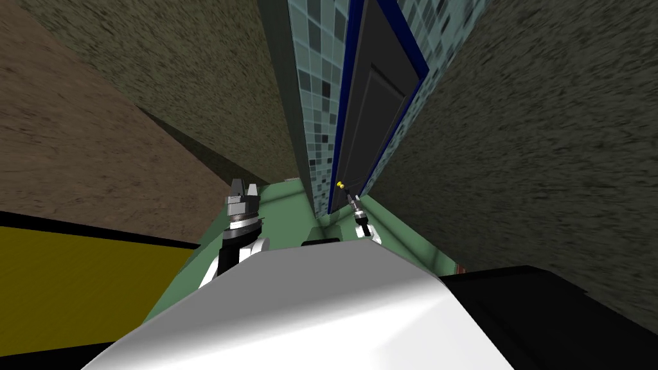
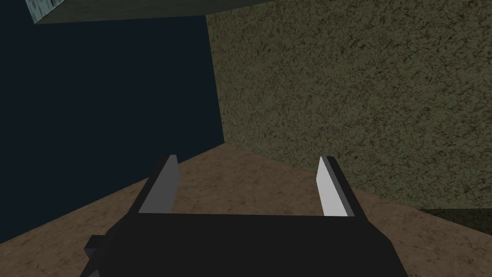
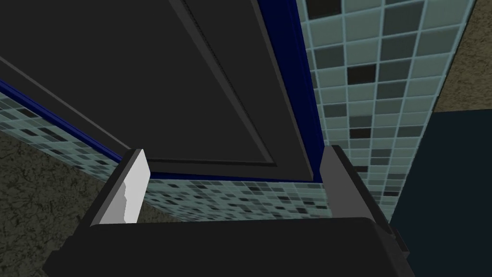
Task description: Pull the door open
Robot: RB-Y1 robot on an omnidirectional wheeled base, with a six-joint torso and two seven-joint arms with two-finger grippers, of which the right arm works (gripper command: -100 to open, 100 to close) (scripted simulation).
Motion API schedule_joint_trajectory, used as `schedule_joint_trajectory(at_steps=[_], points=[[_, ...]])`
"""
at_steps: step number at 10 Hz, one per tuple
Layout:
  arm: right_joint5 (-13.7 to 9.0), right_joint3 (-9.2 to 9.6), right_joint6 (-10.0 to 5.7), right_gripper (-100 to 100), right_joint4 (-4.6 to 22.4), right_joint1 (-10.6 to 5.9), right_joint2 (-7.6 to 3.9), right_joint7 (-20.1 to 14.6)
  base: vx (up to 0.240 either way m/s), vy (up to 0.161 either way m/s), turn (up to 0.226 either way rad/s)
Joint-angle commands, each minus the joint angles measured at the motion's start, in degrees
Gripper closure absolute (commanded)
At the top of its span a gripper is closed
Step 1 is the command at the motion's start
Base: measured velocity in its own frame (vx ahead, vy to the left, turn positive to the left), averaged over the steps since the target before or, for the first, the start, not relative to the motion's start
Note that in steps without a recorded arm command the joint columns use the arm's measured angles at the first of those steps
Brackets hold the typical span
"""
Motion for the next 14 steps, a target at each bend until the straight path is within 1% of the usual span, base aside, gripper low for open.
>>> schedule_joint_trajectory(at_steps=[1,9,14], points=[[0.7,-0.33,-0.40,-100,2.1,-0.74,0.27,2.0,0.074,-0.098,0.105],[3.7,-2.10,-2.17,-100,11.9,-3.98,1.33,10.3,0.054,-0.100,0.104],[5.3,-3.09,-3.17,-100,17.4,-5.79,2.30,14.9,0.045,-0.098,0.090]])
